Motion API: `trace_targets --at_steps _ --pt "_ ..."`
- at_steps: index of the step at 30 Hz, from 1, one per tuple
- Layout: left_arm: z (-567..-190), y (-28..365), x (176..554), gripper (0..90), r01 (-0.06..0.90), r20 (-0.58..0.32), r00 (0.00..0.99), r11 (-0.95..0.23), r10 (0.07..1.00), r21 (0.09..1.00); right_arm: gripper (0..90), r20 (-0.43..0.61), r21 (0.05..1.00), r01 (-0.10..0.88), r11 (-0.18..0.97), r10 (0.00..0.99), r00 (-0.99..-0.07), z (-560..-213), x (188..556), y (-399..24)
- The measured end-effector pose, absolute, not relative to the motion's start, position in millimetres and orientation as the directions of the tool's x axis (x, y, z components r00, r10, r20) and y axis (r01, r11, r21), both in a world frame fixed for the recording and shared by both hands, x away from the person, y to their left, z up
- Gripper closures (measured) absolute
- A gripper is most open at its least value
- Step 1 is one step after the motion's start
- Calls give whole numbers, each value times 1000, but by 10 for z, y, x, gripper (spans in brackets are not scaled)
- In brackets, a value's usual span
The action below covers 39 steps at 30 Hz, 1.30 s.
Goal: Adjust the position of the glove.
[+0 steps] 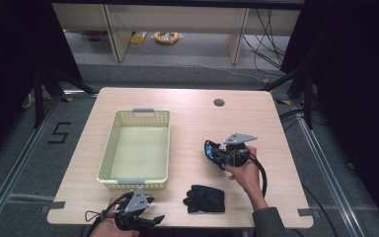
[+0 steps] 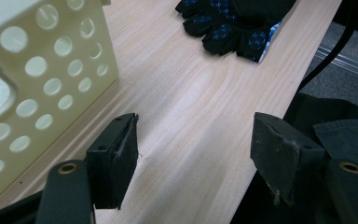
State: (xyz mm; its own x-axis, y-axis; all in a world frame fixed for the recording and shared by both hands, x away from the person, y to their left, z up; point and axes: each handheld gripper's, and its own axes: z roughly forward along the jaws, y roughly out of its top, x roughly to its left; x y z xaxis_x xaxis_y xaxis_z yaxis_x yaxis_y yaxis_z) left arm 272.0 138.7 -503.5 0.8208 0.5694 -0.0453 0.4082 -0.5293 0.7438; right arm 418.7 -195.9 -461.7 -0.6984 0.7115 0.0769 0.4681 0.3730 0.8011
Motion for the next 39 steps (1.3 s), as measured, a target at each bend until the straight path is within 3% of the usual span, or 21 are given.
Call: trace_targets --at_steps 5,13,24,33,39 --pt "-5012 1373 2713 307 409 -61 815 -497 576 766 897 131 839 456 297 703 -699 -4459 3946 -1936" --pt "-4815 1212 2780 285 391 -88 800 -403 594 827 897 142 850 452 270 708 -692 -4403 3646 -1925" --pt "-4664 700 2902 292 326 -58 836 -410 545 852 895 117 838 440 322 681 -723 -4475 3345 -1756" --pt "-4624 566 2944 291 321 -43 823 -401 566 858 895 87 834 417 362 660 -746 -4535 3246 -1625" --pt "-4623 515 2938 348 301 -27 818 -388 575 871 894 73 826 409 388 645 -760 -4543 3187 -1556"
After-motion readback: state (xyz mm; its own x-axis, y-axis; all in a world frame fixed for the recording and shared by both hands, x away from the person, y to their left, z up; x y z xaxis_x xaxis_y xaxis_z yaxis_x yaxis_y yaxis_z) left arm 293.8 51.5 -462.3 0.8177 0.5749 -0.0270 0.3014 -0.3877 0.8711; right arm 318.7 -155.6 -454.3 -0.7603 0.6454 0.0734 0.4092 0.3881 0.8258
